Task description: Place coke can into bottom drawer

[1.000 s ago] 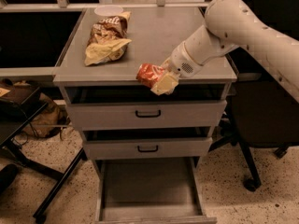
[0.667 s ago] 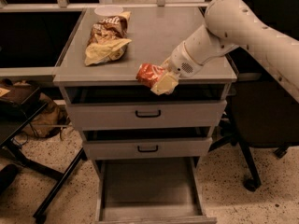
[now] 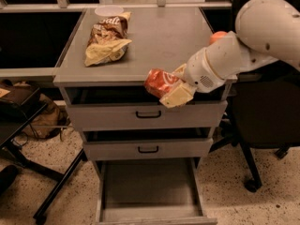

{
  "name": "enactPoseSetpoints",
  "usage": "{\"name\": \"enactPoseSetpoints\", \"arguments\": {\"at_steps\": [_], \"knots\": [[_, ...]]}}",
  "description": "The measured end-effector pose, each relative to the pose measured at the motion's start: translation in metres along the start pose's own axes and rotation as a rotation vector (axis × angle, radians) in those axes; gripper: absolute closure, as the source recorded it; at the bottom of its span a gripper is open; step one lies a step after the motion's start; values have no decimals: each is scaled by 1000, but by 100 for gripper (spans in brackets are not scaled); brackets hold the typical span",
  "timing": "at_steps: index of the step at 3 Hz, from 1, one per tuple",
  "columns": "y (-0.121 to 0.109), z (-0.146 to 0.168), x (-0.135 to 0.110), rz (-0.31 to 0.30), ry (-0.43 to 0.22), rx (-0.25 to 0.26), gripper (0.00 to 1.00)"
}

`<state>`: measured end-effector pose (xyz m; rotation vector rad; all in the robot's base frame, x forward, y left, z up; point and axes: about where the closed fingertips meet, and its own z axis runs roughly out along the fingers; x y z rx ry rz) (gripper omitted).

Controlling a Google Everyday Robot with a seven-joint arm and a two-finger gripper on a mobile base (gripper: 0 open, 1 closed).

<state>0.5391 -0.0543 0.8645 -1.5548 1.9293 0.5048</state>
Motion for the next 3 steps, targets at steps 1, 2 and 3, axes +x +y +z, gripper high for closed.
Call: {"name": "enactPoseSetpoints", "arguments": {"at_steps": [1,2,3], "knots": [[23,-13,1,-4,-20,12,100],[40,35,16,9,-104,-66,100],[40,35,16,9,-104,-66,100]]}}
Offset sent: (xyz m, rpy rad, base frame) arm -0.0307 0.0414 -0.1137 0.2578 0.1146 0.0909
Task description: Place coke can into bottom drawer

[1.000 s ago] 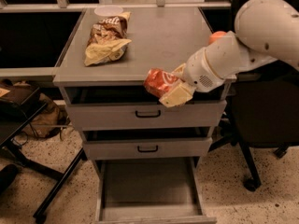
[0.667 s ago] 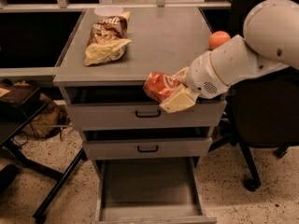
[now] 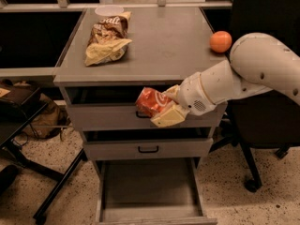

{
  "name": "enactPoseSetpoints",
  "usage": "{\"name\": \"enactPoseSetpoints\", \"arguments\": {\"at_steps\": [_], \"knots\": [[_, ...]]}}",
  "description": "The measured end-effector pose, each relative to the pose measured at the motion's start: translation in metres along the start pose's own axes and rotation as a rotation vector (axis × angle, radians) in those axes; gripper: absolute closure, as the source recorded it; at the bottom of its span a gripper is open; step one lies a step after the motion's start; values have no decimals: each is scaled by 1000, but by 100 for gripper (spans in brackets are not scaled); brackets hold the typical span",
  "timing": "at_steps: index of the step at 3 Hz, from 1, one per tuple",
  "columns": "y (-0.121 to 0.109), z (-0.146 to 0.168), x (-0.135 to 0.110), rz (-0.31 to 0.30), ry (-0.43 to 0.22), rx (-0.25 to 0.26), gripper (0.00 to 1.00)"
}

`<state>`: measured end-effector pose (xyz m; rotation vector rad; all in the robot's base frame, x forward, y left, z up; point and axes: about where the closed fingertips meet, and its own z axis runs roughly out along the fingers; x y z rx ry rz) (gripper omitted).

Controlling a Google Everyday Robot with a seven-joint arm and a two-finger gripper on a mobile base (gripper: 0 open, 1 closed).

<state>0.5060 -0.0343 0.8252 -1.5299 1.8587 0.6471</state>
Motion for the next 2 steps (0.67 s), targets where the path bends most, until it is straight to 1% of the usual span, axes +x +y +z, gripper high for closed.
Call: {"name": "enactPoseSetpoints", "arguments": {"at_steps": [1,2], "knots": [[1,29,21,27,-29,-19,100],[6,80,53,55,-76,-61,100]]}}
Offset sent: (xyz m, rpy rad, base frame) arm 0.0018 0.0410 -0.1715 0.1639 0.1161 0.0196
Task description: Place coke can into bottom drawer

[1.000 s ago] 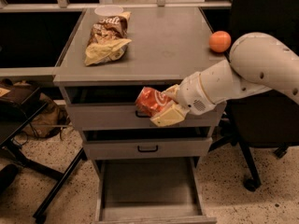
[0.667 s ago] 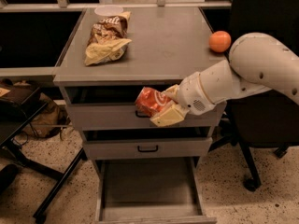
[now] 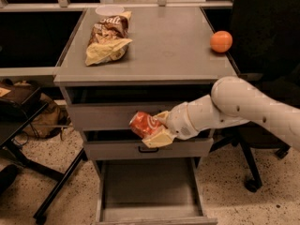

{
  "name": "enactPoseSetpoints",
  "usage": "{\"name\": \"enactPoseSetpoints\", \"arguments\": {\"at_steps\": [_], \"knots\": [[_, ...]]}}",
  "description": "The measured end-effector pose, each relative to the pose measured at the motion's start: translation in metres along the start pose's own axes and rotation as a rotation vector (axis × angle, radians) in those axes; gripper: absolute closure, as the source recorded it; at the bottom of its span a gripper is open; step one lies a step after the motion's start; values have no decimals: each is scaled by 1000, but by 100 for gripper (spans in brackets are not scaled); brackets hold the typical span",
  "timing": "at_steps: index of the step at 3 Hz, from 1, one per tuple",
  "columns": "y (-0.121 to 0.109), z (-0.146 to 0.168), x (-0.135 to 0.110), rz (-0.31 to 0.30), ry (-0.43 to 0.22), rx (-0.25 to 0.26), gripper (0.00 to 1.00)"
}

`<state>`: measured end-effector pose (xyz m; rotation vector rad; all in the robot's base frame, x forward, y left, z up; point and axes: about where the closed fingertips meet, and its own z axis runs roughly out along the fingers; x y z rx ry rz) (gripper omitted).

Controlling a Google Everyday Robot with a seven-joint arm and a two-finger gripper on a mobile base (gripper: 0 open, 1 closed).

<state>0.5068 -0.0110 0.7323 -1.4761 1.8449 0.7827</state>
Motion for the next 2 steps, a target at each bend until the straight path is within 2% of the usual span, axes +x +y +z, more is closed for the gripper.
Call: {"name": "enactPoseSetpoints", "arguments": {"at_steps": [1,2], "knots": [[2,36,24,10,-41,-36,100],[2,37,24,10,-41,-36,100]]}}
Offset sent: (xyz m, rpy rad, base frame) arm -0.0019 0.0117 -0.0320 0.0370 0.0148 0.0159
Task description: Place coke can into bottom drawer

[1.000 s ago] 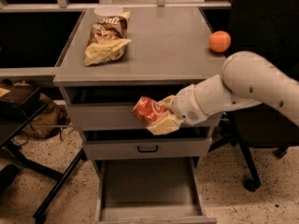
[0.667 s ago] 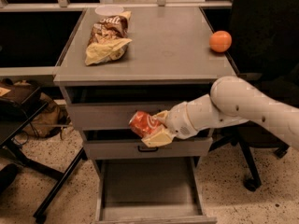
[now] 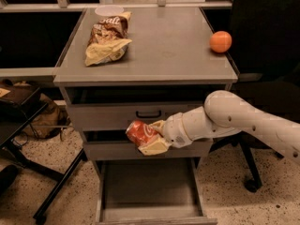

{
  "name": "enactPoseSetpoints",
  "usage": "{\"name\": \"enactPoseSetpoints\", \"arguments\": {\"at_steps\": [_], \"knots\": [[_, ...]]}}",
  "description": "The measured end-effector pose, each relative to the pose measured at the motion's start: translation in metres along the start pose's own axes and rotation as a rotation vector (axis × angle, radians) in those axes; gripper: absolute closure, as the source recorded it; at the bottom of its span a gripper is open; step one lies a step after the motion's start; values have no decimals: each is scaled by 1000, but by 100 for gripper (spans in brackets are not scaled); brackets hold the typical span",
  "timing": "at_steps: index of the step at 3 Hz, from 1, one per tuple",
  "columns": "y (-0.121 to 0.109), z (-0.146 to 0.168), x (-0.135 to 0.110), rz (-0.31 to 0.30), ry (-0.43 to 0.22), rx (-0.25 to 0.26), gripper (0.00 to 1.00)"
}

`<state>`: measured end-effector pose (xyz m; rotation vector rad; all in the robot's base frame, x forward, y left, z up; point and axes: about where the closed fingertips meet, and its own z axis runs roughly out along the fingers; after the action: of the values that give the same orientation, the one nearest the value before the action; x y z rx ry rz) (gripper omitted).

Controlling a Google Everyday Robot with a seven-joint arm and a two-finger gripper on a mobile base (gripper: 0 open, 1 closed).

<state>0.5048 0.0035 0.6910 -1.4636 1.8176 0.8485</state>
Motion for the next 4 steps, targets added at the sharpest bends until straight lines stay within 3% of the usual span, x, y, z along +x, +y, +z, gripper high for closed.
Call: {"name": "enactPoseSetpoints", "arguments": {"at_steps": [1,2,3,4], "knots": [[-2,33,40,49,19,5,100],[-3,87,98,116,42,-1,100],[-1,122,133,172,48,-20,100],[-1,122,134,173,47,-21,100]]}}
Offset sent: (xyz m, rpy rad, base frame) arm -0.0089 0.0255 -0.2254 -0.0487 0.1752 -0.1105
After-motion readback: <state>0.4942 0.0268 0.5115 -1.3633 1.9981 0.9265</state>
